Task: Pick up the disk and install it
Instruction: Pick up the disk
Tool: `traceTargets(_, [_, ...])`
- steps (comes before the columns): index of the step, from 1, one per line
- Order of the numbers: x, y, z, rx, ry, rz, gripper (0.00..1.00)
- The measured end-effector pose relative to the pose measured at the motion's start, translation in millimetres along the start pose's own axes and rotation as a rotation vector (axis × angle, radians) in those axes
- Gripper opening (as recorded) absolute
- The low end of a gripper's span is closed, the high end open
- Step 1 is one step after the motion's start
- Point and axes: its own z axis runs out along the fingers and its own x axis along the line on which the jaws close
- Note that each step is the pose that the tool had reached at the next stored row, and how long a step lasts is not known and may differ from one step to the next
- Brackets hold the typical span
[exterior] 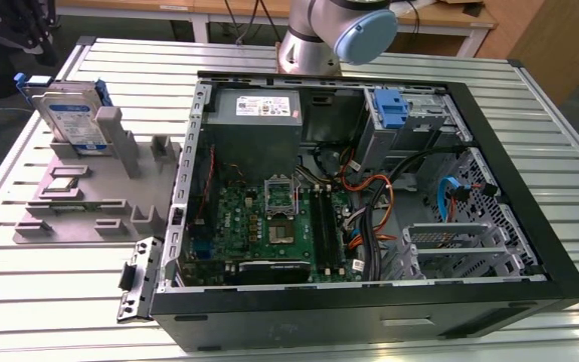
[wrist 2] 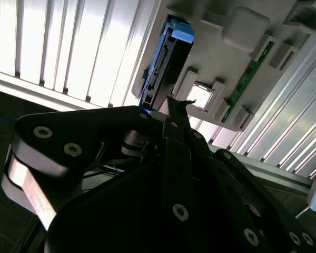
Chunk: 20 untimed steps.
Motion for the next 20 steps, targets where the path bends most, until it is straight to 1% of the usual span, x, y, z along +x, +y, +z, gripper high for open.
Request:
traceTargets(4, [0.3, 0.0, 0.7, -0.0002, 0.0001, 0.0, 0.1])
traceTargets(7, [0.4, -0.1, 4.0, 0.0, 0.0001, 0.0, 0.1])
traceTargets(18, [0.4, -0.1, 4.3, 0.0, 0.0001, 0.0, 0.1])
traceTargets(20, [0.4, -0.1, 5.3, 0.0003, -0.0001, 0.0, 0.1])
